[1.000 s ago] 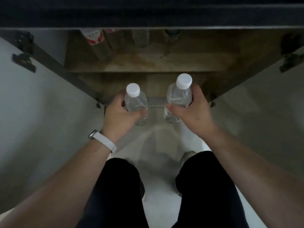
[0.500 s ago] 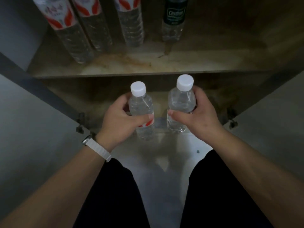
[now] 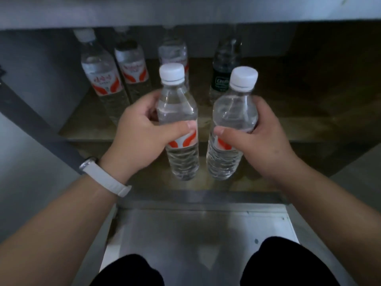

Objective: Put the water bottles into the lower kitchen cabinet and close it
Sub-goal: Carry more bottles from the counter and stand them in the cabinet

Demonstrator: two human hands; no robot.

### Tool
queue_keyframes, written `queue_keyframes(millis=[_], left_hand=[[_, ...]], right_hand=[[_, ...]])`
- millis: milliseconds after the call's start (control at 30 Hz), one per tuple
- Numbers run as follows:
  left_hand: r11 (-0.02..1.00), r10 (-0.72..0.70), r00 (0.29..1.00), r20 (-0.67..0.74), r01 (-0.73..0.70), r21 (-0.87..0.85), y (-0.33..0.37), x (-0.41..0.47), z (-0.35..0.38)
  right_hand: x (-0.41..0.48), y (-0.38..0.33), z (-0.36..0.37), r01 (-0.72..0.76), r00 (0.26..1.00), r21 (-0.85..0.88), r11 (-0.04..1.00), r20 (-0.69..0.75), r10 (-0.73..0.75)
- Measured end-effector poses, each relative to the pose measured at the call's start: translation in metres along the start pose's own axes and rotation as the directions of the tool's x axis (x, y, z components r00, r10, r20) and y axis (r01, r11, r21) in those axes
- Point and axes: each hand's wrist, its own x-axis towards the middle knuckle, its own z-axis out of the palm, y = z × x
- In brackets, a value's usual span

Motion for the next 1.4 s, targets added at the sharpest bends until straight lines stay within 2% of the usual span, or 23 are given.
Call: queue_keyframes(millis=[167, 533, 800, 1133, 1400], left_hand=[[0.999, 0.044, 0.998, -0.050, -0.043, 0.016, 0.018, 0.030, -0.018], [0.998, -0.012, 0.996, -0.091, 0.017, 0.055, -0.001, 0.071, -0.036], [0.995, -0.071, 0.987, -0.142, 0.079, 0.054, -0.023, 0.095, -0.040], [0.992, -0.065, 0.971, -0.229, 0.088, 0.089, -0.034, 0.093, -0.031], [0.990, -0.043, 0.970, -0.238, 0.073, 0.117, -0.032, 0.089, -0.030]], right_hand=[[0.035, -0.028, 0.001, 0.082, 0.996, -0.021, 0.996, -0.023, -0.083], [0.096, -0.024, 0.027, 0.049, 0.998, -0.003, 0.999, -0.047, -0.049], [0.131, -0.011, 0.048, 0.071, 0.996, -0.090, 0.993, -0.046, -0.075], [0.136, 0.002, 0.060, 0.070, 0.997, -0.115, 0.991, -0.030, -0.074], [0.128, 0.012, 0.058, 0.006, 1.000, -0.088, 0.996, -0.028, -0.009]])
